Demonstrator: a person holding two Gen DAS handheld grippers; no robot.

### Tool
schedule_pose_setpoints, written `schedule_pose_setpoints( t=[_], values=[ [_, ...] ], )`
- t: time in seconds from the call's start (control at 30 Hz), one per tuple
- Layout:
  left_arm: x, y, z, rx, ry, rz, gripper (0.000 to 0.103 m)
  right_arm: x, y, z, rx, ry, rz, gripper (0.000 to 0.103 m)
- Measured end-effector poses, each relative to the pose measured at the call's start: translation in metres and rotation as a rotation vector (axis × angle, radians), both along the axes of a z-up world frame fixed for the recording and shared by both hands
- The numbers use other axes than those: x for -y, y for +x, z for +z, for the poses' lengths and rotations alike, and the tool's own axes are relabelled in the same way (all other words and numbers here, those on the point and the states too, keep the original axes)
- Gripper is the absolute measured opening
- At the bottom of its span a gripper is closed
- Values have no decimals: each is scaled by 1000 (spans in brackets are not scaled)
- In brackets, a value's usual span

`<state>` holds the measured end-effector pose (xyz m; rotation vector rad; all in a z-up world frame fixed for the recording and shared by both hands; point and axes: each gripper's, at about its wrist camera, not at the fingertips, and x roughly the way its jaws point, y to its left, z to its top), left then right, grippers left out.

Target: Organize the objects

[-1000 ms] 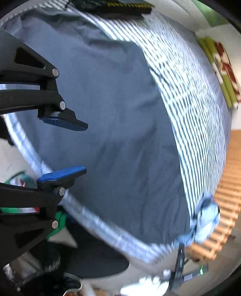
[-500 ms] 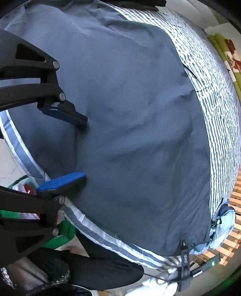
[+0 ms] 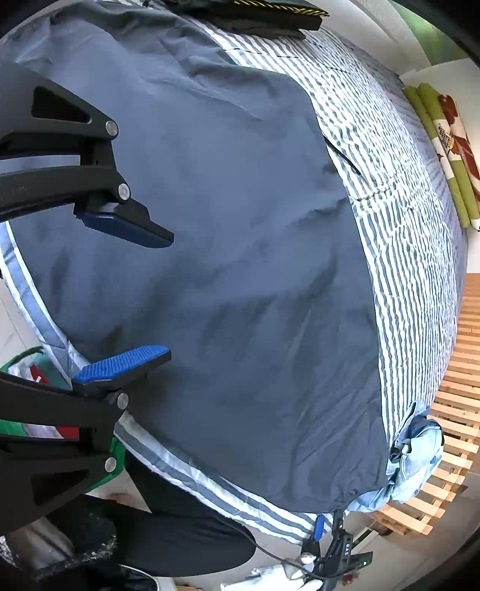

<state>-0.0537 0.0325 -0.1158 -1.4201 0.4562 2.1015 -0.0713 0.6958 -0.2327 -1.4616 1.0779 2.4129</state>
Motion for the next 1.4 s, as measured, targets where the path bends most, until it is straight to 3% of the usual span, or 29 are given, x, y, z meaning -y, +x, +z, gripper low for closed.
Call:
schedule_pose_setpoints(
  t=[0.1,0.27,0.37,0.43,0.57,0.63,0.77,0.9,1.07,1.13,1.23,1.4],
  values=[
    [-4,5,0,3,-10,-13,59,7,-9,-9,-2,-23,24,47],
    [-15,11,-1,7,-30,-34,59,27,-25,-10,-70,48,46,48],
    [-20,13,1,4,-33,-38,59,40,-28,-7,-81,143,79,29],
    [-20,12,2,3,-27,-37,59,38,-28,-9,-79,110,86,14],
    [-17,11,9,-14,-25,-36,59,28,-17,-3,-118,26,27,10],
    [-12,9,12,-22,-25,-27,59,30,-11,8,-146,9,11,10],
    [2,1,19,-43,-12,13,59,44,-1,47,-225,68,15,9],
    [28,-8,28,-69,16,76,59,64,-6,73,-228,191,45,7],
    [90,-18,27,-52,93,228,59,91,-2,108,-300,180,81,7],
    [111,-21,8,10,107,265,59,115,-5,134,-355,191,120,7],
    [134,-18,-13,38,79,293,59,156,-11,164,-413,196,184,7],
    [202,-14,11,-44,174,425,59,269,-24,211,-516,205,388,7]
  ],
)
